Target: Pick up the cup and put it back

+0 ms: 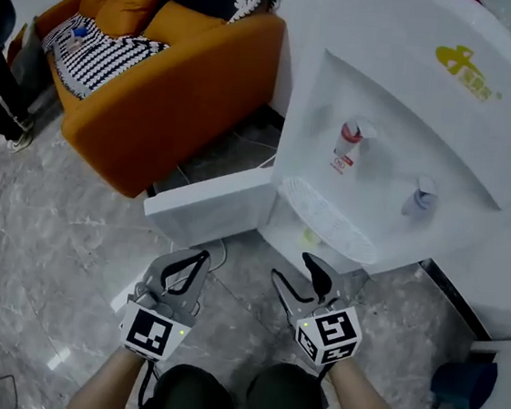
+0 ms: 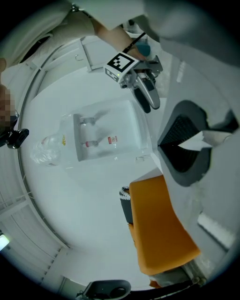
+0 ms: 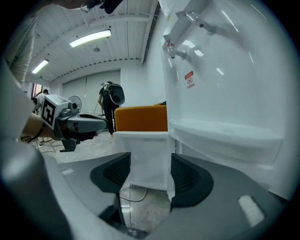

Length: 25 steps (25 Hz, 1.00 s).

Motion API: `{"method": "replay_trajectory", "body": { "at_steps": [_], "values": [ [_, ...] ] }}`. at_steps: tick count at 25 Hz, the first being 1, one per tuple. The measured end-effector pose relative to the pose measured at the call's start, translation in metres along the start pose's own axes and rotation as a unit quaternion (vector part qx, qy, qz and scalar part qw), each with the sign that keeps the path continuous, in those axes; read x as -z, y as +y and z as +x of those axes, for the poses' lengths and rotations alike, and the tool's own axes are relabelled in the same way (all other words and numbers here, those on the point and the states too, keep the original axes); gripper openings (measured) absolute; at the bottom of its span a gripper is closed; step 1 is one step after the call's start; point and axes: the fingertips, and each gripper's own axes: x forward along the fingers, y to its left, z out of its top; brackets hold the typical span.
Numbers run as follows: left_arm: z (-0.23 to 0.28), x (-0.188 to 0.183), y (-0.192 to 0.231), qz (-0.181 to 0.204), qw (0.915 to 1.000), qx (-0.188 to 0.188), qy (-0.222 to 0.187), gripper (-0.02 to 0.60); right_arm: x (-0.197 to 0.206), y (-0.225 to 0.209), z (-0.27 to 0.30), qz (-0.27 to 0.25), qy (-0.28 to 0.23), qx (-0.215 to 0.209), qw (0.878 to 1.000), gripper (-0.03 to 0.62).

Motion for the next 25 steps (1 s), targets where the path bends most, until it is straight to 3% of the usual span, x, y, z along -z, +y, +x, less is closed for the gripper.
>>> {"method": "replay_trajectory", "body": {
  "at_steps": [6,13,17,25],
  "values": [
    [0.03,0.041,-0.009,0.021,0.9992,0.016,-0.031,0.002,0.059,-0.025,0.017,-0.003,-0.005,0.029,1.0,0.276],
    [0.062,0.085,-0.014,0.068,0.9967,0.019,-0.04,0.002,0.101,-0.083,0.046,0.026,-0.028,0.118,0.992,0.331],
    [0.077,0.095,-0.016,0.047,0.9974,0.023,-0.05,0.002,0.123,-0.115,0.064,0.053,-0.031,0.174,0.983,0.402],
    [0.122,0.109,-0.014,0.048,0.996,0.012,-0.074,0.002,0.162,-0.173,0.091,0.052,-0.027,0.276,0.959,0.423]
  ]
}}
